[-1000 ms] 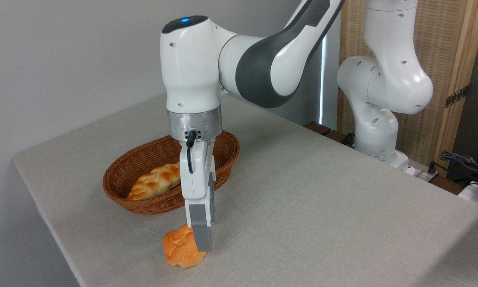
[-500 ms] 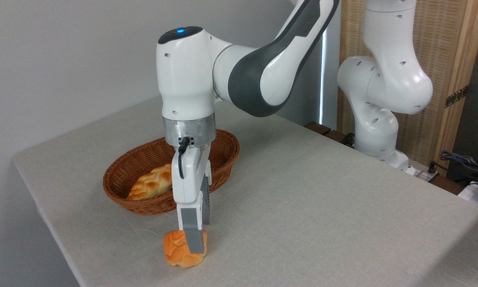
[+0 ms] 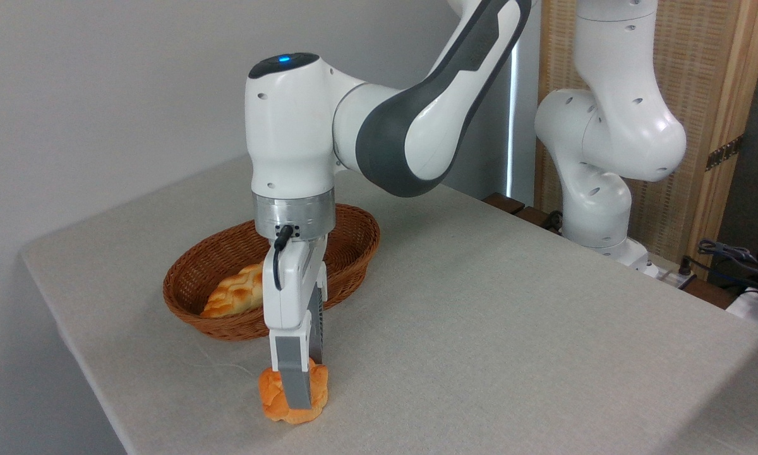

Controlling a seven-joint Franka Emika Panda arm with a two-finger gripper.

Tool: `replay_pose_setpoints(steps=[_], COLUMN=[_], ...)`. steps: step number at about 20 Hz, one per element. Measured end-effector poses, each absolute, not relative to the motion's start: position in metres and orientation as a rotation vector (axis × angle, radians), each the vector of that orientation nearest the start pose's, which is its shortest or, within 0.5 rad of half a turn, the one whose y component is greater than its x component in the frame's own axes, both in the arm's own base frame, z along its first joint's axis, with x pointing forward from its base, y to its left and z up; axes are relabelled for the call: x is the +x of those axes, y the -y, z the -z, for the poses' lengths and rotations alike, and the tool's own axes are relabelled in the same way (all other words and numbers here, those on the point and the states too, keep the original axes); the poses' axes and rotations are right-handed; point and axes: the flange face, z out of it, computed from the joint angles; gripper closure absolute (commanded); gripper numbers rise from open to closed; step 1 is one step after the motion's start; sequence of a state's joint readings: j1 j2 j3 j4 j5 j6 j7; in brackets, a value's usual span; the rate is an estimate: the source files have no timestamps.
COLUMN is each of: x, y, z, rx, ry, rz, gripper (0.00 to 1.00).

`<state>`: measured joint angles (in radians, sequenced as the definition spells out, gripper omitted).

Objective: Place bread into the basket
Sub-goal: 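Close the gripper fingers around the orange bun, then lift the orange bun and carry it over the woven basket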

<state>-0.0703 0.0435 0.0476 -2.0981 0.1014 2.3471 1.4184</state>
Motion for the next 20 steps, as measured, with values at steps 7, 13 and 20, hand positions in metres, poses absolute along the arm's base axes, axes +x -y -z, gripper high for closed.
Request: replay_pose_setpoints(steps=[7, 13, 20], x=[0.5727, 0.5727, 0.5727], y=[0.0119, 0.0119, 0.0121], z=[-0.4146, -0.4146, -0.4146], rx=[-2.083, -2.082, -2.082], ry=[-2.085, -2.085, -2.085], rz=[0.135, 0.135, 0.135], gripper=[0.62, 0.62, 0.61])
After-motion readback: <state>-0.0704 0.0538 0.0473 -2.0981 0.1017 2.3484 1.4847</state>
